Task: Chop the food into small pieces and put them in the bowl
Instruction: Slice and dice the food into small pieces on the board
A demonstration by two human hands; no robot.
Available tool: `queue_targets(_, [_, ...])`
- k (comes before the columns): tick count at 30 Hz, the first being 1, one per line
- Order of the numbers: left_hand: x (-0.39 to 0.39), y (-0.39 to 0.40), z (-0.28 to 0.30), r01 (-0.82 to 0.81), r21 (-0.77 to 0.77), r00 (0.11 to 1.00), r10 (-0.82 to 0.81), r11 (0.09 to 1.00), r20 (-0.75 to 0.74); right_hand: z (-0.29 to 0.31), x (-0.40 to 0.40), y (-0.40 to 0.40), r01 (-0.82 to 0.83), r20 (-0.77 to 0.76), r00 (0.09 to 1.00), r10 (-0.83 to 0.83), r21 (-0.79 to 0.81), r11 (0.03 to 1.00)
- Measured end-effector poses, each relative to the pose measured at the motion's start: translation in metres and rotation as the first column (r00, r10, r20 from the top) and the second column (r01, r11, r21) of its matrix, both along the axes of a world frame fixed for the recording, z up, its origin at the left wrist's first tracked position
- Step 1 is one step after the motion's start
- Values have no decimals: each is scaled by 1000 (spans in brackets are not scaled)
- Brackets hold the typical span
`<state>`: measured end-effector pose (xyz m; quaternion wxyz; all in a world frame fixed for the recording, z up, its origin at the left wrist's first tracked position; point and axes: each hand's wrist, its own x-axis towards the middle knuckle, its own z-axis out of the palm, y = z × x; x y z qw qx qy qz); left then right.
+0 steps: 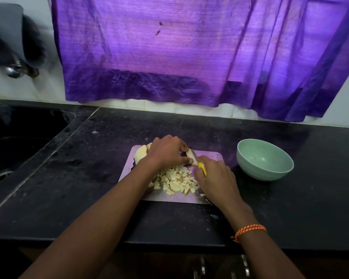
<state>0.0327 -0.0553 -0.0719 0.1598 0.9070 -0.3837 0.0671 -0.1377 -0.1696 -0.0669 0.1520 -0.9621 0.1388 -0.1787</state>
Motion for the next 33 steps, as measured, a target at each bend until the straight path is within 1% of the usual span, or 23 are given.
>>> queue_targets(5, [0,0,1,-1,8,1000,1,1000,-1,-3,-24,6,14,-2,1000,-15,-12,1000])
queue_targets(12, [-3,0,4,-6,12,999,6,1000,-44,-10,-71,2,21,34,999,-21,13,1000])
queue_targets(17, [-5,1,6,2,11,999,-2,1000,-47,-11,-86,1,49,40,998,-51,55,997])
queue_targets(21, [-5,0,7,-1,12,1000,2,1000,-31,-6,-82,2,68,96,992,-76,92,993])
queue_targets(25, [-3,0,6,-12,10,1000,12,1000,-4,0,-64,8,73,54,996,-77,76,994])
queue_targets(29, [-1,0,5,-16,6,1000,16,1000,2,4,-40,8,73,54,995,-79,96,993])
queue_targets(33, [-1,-2,4,-12,1,1000,12,1000,12,4,-13,4,51,50,997,-55,66,996])
